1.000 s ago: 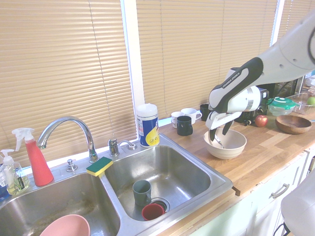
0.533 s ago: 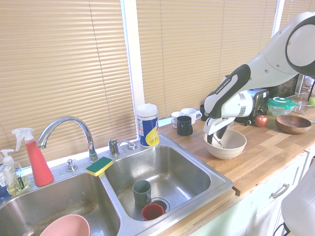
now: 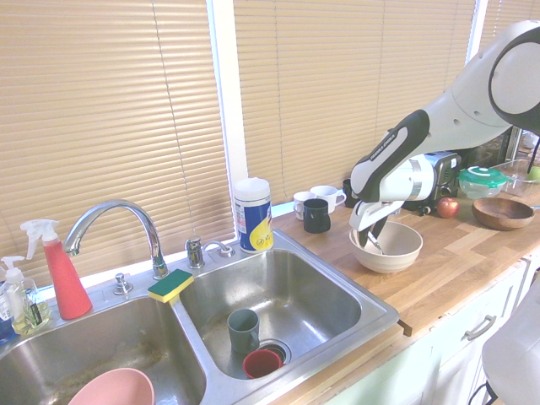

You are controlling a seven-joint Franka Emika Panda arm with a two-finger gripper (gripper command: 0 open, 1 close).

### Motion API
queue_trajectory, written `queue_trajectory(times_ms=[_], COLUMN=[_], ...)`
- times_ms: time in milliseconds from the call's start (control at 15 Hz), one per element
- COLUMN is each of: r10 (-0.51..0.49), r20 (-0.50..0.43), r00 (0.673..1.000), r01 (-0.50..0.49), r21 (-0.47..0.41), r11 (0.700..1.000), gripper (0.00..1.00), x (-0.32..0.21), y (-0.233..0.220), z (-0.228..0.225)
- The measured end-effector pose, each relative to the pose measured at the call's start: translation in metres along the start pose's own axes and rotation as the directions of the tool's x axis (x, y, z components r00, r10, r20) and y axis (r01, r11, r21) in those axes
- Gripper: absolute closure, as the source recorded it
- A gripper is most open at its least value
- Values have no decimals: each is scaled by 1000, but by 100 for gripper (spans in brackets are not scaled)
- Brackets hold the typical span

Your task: Put the spoon into the sink

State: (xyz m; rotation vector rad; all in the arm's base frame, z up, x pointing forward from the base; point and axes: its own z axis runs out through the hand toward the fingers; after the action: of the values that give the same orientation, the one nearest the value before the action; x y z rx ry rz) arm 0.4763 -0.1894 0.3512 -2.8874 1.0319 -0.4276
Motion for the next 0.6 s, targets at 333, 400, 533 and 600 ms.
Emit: queue_trajectory(times_ms=[333, 400, 533, 600], r10=[4, 6, 11, 13], r20=[-12, -14, -20, -25], r00=[1000, 1000, 1000, 1000], r01=[-4, -6, -11, -12], r21=[8, 10, 18, 20], r11=[1000, 1000, 1000, 1000], gripper=[100, 100, 100, 100], x=[1, 2, 3, 2], y=[0, 0, 2, 3], z=[-1, -2, -4, -6])
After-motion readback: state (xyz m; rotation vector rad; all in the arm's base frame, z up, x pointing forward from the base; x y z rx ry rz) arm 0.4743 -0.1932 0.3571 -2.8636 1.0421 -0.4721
